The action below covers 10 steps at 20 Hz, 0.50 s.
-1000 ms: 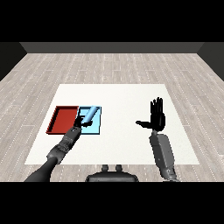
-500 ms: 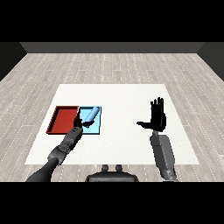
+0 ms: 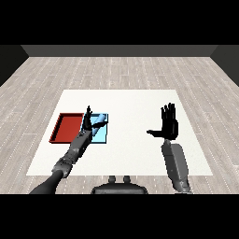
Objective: Pick the blue can and put it in the blue box
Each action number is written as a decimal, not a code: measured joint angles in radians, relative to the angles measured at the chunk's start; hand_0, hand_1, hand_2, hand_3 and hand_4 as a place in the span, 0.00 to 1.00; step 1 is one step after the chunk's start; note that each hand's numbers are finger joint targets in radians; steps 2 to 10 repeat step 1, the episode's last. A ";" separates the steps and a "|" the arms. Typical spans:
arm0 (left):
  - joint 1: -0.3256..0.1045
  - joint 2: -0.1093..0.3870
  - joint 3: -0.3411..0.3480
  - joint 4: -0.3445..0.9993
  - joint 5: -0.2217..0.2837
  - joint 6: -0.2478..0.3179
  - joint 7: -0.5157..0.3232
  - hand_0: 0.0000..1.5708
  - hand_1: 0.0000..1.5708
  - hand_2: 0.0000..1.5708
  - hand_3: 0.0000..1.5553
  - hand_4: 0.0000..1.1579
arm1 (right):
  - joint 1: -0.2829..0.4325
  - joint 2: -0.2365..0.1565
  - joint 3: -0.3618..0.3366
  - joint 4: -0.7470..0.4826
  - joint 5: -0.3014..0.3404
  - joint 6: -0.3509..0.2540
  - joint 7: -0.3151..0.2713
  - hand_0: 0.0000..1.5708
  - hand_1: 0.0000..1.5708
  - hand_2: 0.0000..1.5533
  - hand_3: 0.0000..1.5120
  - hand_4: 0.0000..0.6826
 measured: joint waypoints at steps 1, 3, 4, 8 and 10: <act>0.015 -0.001 0.000 -0.041 0.006 -0.035 -0.032 0.00 0.00 0.00 0.00 0.00 | 0.010 0.003 0.008 -0.005 0.006 -0.002 0.002 0.00 0.00 0.00 0.00 0.00; 0.015 -0.001 0.000 -0.041 0.006 -0.035 -0.032 0.00 0.00 0.00 0.00 0.00 | 0.010 0.003 0.008 -0.005 0.006 -0.002 0.002 0.00 0.00 0.00 0.00 0.00; 0.015 -0.001 0.000 -0.041 0.006 -0.035 -0.032 0.00 0.00 0.00 0.00 0.00 | 0.010 0.003 0.008 -0.005 0.006 -0.002 0.002 0.00 0.00 0.00 0.00 0.00; 0.015 -0.001 0.000 -0.041 0.006 -0.035 -0.032 0.00 0.00 0.00 0.00 0.00 | 0.010 0.003 0.008 -0.005 0.006 -0.002 0.002 0.00 0.00 0.00 0.00 0.00; 0.015 -0.001 0.000 -0.041 0.006 -0.035 -0.032 0.00 0.00 0.00 0.00 0.00 | 0.010 0.003 0.008 -0.005 0.006 -0.002 0.002 0.00 0.00 0.00 0.00 0.00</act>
